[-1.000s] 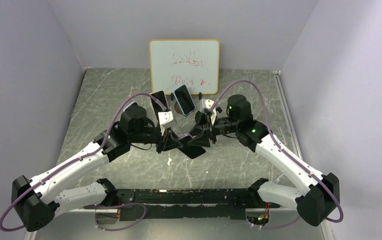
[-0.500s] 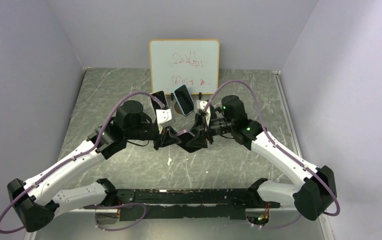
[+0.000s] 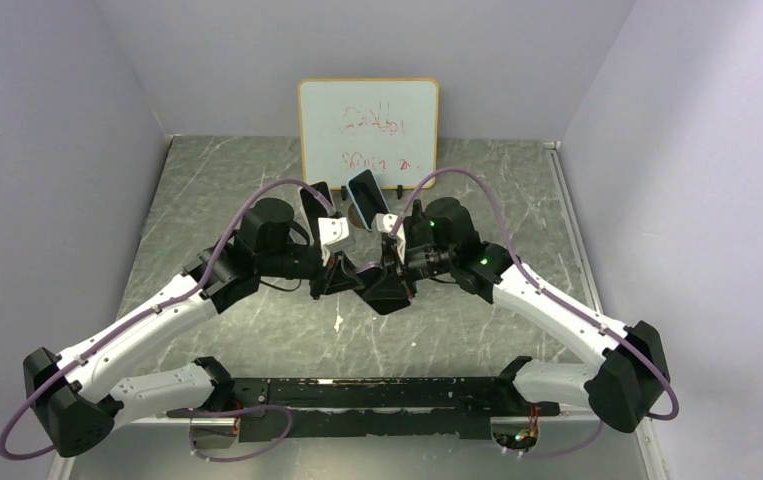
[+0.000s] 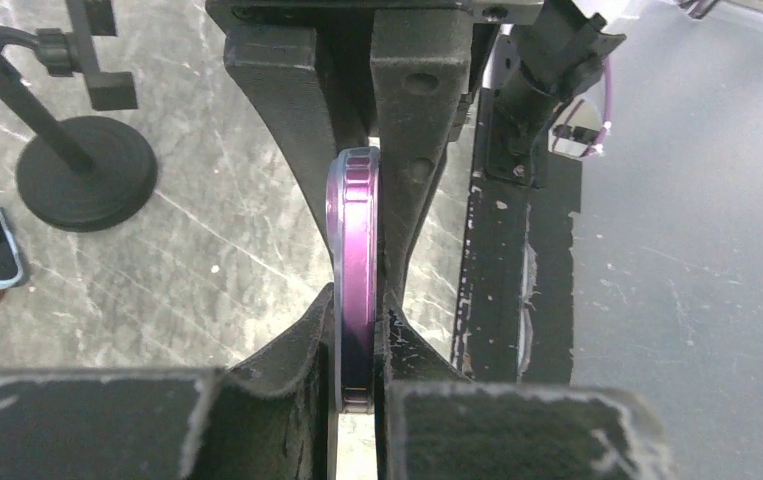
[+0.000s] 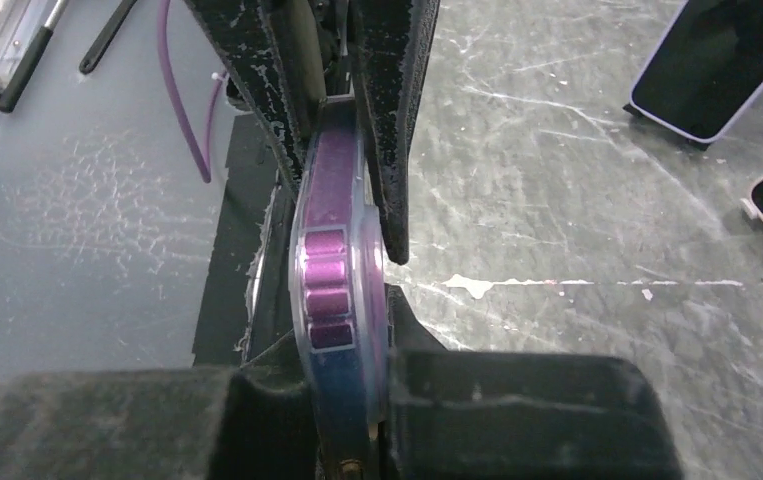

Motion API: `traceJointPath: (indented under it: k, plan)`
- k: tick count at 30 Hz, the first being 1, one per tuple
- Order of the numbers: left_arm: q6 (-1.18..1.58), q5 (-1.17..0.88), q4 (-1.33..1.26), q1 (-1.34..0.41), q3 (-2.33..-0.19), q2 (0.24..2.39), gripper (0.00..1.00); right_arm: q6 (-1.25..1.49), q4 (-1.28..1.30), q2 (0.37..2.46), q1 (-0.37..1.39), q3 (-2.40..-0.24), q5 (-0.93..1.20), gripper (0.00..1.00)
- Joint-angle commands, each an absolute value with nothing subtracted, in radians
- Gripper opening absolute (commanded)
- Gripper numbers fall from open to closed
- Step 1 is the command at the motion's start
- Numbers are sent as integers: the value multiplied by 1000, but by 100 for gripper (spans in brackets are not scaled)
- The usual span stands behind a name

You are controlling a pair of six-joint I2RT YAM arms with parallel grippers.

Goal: Place the phone on the phone stand

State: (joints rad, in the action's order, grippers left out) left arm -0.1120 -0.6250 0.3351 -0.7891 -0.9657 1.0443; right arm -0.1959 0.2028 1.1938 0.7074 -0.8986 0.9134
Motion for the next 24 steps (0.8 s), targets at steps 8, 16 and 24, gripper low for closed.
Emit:
traceJointPath:
  k: [8, 16, 24]
  plan:
    - [-137, -475, 316, -796, -1028, 1018, 46, -186, 199, 1199, 711, -907, 834, 0]
    - [-23, -400, 169, -715, -906, 843, 91, 200, -248, 1061, 496, -764, 729, 0]
    - [224, -471, -253, -717, -614, 821, 90, 565, -780, 1029, 498, -667, 757, 0]
